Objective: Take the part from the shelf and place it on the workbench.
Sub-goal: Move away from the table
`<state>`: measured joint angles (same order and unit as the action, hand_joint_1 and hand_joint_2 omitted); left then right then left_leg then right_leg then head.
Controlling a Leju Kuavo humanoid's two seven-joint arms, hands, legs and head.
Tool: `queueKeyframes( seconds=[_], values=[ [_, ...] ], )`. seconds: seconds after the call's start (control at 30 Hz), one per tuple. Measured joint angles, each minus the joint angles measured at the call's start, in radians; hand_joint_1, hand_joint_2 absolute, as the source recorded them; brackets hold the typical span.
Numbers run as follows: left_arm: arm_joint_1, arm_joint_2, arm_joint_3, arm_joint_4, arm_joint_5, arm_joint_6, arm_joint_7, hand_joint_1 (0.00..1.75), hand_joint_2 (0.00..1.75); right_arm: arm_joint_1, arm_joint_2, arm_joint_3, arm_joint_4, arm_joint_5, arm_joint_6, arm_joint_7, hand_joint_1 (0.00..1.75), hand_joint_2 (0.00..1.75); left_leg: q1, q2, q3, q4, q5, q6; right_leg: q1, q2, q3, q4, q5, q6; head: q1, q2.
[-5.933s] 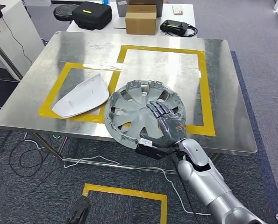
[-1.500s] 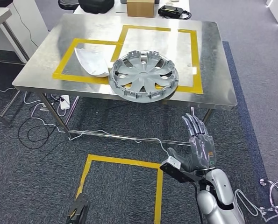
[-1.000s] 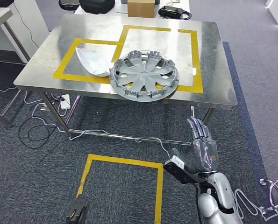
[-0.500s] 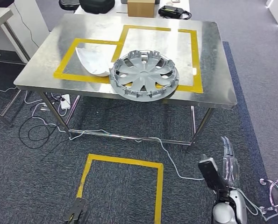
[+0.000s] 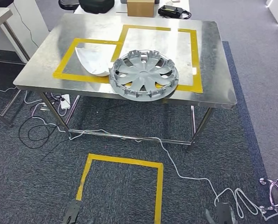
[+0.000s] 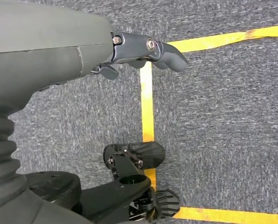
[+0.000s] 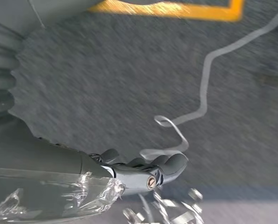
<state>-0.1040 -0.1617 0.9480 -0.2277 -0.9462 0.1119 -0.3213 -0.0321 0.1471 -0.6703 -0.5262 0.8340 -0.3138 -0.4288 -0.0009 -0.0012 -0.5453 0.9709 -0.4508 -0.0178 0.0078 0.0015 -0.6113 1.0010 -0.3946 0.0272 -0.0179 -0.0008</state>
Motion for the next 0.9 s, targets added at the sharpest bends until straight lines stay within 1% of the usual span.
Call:
queueKeyframes(
  seconds=[0.03,0.2,0.3,0.67,0.8,0.9],
  values=[
    [0.0,0.0,0.002,0.0,0.001,-0.003,0.0,0.0,0.0,-0.004,0.001,-0.014,0.025,0.002,0.004,0.004,0.0,1.75,0.0,0.0,0.0,0.0,0.0,0.0,0.0,0.0,0.0,0.0,0.0,0.0,0.0,0.0],
    [0.0,0.001,0.015,0.0,0.01,-0.063,0.004,0.0,0.0,-0.016,0.002,-0.066,0.119,0.027,0.047,0.059,0.0,1.75,0.0,0.0,0.0,0.0,0.002,-0.001,0.0,0.0,0.0,0.0,0.001,0.0,0.0,0.0],
    [0.001,0.003,0.025,0.0,0.014,-0.081,0.009,0.0,0.0,-0.013,0.004,-0.082,0.162,0.042,0.052,0.074,0.0,1.75,0.0,0.0,0.0,0.0,0.002,-0.001,0.0,0.0,-0.001,0.0,0.001,0.0,0.0,0.0],
    [0.001,0.008,0.033,0.0,0.012,-0.085,0.011,0.0,0.0,-0.016,0.008,-0.104,0.219,0.049,0.054,0.08,0.0,1.75,0.0,0.0,0.0,0.0,0.002,-0.001,0.0,0.0,-0.001,0.0,0.001,0.0,0.0,0.0],
    [0.003,0.01,0.033,0.0,0.0,-0.073,0.015,0.0,0.0,-0.016,0.009,-0.107,0.229,0.079,0.056,0.101,0.0,1.75,0.0,0.0,0.0,0.0,0.002,-0.002,0.0,0.0,-0.001,0.0,0.001,0.0,0.0,0.0],
    [0.006,0.012,0.033,0.0,-0.019,-0.068,0.016,0.0,0.0,-0.016,0.009,-0.107,0.237,0.13,0.052,0.136,0.0,1.75,0.0,0.0,0.0,0.0,0.002,-0.002,0.0,0.0,-0.001,0.0,0.001,0.0,0.0,0.0]
  ],
)
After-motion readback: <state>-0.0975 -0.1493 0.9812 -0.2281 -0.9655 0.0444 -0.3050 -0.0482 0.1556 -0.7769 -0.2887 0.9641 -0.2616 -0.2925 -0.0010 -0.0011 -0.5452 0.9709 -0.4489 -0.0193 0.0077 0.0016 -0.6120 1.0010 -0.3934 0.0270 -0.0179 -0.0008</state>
